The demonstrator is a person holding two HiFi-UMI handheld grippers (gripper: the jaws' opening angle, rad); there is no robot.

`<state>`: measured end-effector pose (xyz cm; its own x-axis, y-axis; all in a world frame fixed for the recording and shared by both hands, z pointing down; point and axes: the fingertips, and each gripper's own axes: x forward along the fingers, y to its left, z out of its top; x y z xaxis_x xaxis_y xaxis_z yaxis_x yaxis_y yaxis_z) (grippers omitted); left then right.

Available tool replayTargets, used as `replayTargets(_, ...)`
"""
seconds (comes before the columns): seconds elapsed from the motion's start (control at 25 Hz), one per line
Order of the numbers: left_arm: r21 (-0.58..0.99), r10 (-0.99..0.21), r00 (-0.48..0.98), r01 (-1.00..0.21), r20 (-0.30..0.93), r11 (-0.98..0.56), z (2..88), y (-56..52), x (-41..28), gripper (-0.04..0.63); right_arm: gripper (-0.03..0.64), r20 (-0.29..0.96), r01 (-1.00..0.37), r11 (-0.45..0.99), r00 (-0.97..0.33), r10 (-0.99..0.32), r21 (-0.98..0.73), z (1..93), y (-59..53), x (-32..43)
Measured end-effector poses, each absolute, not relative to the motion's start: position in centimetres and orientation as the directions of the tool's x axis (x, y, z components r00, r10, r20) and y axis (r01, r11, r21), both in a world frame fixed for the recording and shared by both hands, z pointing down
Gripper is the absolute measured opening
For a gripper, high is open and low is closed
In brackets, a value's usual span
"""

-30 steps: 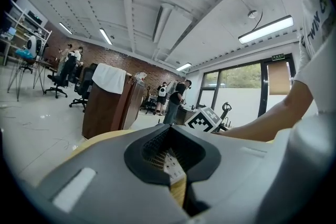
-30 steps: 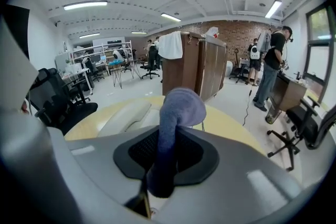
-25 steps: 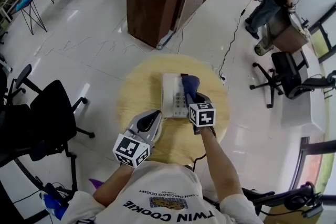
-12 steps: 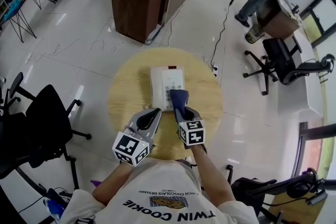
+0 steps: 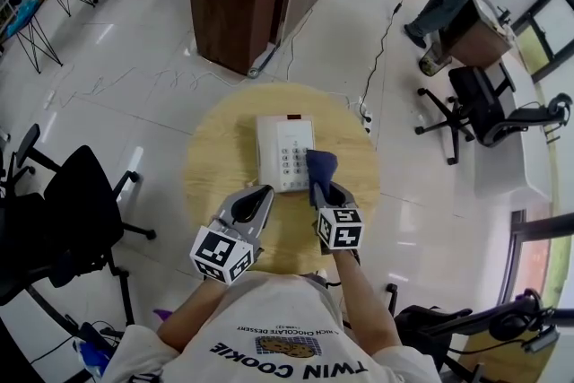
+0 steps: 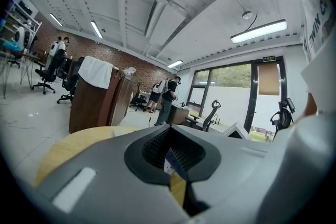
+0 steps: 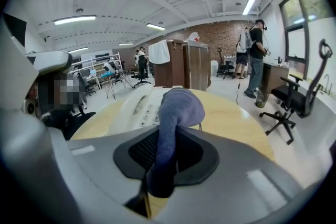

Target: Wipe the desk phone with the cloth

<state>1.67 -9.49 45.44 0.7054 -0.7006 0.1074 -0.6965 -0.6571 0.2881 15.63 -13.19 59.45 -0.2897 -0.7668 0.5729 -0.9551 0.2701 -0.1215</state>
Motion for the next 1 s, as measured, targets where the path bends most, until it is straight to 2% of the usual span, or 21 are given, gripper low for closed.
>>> replayTargets(0.32,0.296,-0.706,0.7,-0.701,0.108,-0.649,45.7,-9.9,1.5,-0.009,0.067,0.64,-0.975,0.171,-0.222,-0.735,-0.142,61.9,-14.3,19.1)
replayTargets(1.0,0.321,-0.722,0.679,-0.719,0.132,-0.617,46.9,-11.4,-0.2,-0.009,0.067,0.649,-0.96,0.238,-0.274,-0.71,-0.145,60.9,-24.0,18.8)
